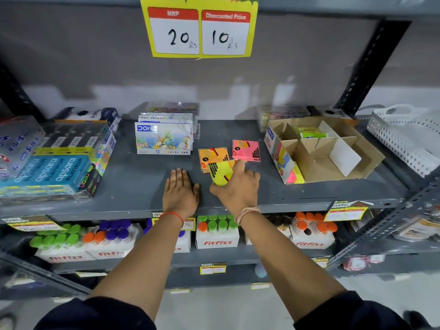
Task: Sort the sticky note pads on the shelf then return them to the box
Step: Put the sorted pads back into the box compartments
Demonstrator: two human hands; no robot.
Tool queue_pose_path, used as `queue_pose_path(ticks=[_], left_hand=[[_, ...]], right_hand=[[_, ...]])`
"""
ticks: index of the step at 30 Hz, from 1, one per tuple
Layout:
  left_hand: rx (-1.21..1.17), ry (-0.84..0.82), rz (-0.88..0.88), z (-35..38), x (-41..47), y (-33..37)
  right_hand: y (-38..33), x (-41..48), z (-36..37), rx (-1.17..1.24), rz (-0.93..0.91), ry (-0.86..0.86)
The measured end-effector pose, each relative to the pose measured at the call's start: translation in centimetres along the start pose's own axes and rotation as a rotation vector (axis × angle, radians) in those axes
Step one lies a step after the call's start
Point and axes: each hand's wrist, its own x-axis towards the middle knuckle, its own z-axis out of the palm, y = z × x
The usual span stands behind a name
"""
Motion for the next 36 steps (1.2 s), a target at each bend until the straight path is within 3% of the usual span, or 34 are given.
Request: queue_pose_path(ticks=[6, 11, 14, 22, 29, 36], left_hand=[[-0.044, 0.033, -0.044, 0.9, -1.0, 2.2], [-0.054, 0.059, -0.049, 1.7, -1.8, 3.6], [-0.039, 0.077, -0.043, 2.0, -2.0, 3.8], [-0.011, 0.059, -0.003, 1.9, -2.2, 3.3], [0.027, 0.045, 0.022, 1.7, -2.2, 3.0], [0.037, 0.042, 0.029, 1.6, -2.3, 2.9]], right_hand=[[2.6, 3.7, -6.9, 0.133, -0.015, 0.256], [8.6, 6.5, -12.5, 0.179, 0.169, 0.367], [12.1, 6.9, -13.1, 0.17, 0.273, 0.31], [15.9, 8.9, -12.5, 0.484, 0.416, 0.159], [17.8, 8.9, -10.4, 0.071, 0.317, -0.036], [17.4, 9.2, -11.3, -0.127, 0.252, -0.127]])
